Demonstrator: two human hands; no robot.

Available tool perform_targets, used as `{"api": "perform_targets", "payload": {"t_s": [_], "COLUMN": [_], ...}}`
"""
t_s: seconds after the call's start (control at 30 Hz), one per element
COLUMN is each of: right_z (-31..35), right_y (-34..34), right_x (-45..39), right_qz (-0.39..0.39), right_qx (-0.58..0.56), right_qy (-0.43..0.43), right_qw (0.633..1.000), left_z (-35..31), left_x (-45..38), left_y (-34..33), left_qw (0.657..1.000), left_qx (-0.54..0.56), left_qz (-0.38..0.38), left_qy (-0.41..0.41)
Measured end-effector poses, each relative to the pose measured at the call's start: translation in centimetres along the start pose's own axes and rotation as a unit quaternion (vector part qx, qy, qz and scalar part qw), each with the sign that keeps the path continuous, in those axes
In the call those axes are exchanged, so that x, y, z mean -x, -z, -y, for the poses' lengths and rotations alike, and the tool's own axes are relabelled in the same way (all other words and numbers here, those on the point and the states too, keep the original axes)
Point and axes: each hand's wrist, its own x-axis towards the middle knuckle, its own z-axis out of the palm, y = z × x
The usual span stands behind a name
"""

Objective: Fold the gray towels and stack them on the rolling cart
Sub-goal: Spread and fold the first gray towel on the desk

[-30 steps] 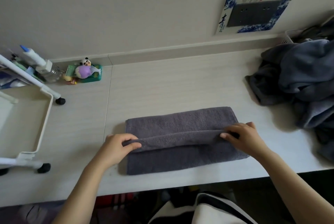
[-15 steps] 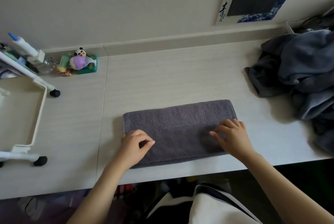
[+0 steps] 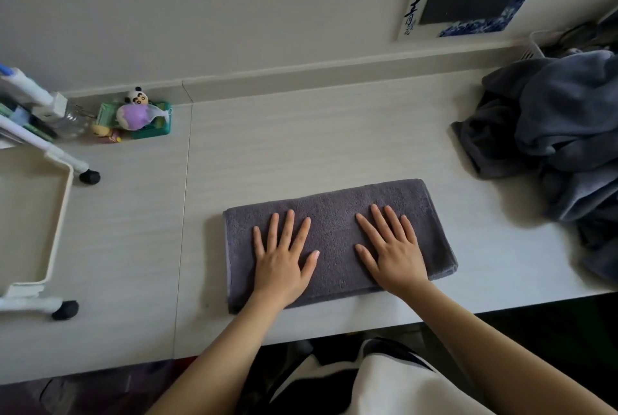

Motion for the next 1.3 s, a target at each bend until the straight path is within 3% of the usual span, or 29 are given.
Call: {"api": "perform_targets", "payload": {"t_s": [0.2, 0.3, 0.37, 0.43, 0.53, 0.6, 0.67, 0.8, 0.93, 1.03, 1.1, 1.2, 1.3], "right_z": [0.5, 2.1, 4.5, 7.3, 10.4, 11.0, 11.1, 10.9, 10.3, 9.3, 7.6, 4.4, 1.1], "right_y": [1.2, 2.0, 2.6, 3.0, 2.9, 2.3, 1.8, 1.5, 1.4, 2.7, 4.4, 7.5, 10.7], "right_x": [-5.4, -6.9, -7.0, -6.9, -7.1, -7.5, -7.7, -8.0, -8.4, -8.8, -8.3, -6.7, -5.0], "right_qz": [0.032, 0.009, -0.033, -0.017, 0.018, 0.012, 0.005, 0.003, 0.026, 0.073, 0.058, 0.013, -0.010], "right_qx": [0.019, -0.068, -0.228, -0.395, -0.551, -0.588, -0.594, -0.606, -0.645, -0.741, -0.774, -0.779, -0.754], "right_qy": [0.010, 0.009, 0.029, 0.019, -0.066, -0.116, -0.135, -0.138, -0.156, -0.181, -0.197, -0.212, -0.214], "right_qw": [0.999, 0.998, 0.973, 0.918, 0.832, 0.800, 0.793, 0.783, 0.748, 0.642, 0.598, 0.590, 0.622], "left_z": [1.6, 3.0, 4.4, 5.7, 6.7, 7.3, 7.9, 8.0, 5.0, 2.2, 0.0, -3.9, -8.0], "left_x": [-4.6, -5.4, -5.1, -4.8, -4.9, -5.2, -5.3, -4.7, -5.0, -6.0, -6.9, -8.3, -10.1], "left_y": [2.7, 4.3, 5.0, 5.6, 5.8, 5.9, 6.4, 9.6, 13.2, 14.8, 16.0, 17.4, 17.4], "left_qw": [0.999, 0.982, 0.952, 0.922, 0.876, 0.821, 0.764, 0.698, 0.721, 0.753, 0.783, 0.828, 0.864], "left_qx": [0.039, 0.135, 0.179, 0.228, 0.330, 0.421, 0.498, 0.645, 0.667, 0.638, 0.606, 0.552, 0.499], "left_qz": [0.031, -0.078, -0.117, -0.086, -0.078, -0.058, -0.013, 0.022, 0.034, 0.029, 0.021, 0.017, 0.026], "left_qy": [0.016, 0.109, 0.219, 0.302, 0.343, 0.381, 0.411, 0.311, 0.184, 0.156, 0.135, 0.098, 0.065]}}
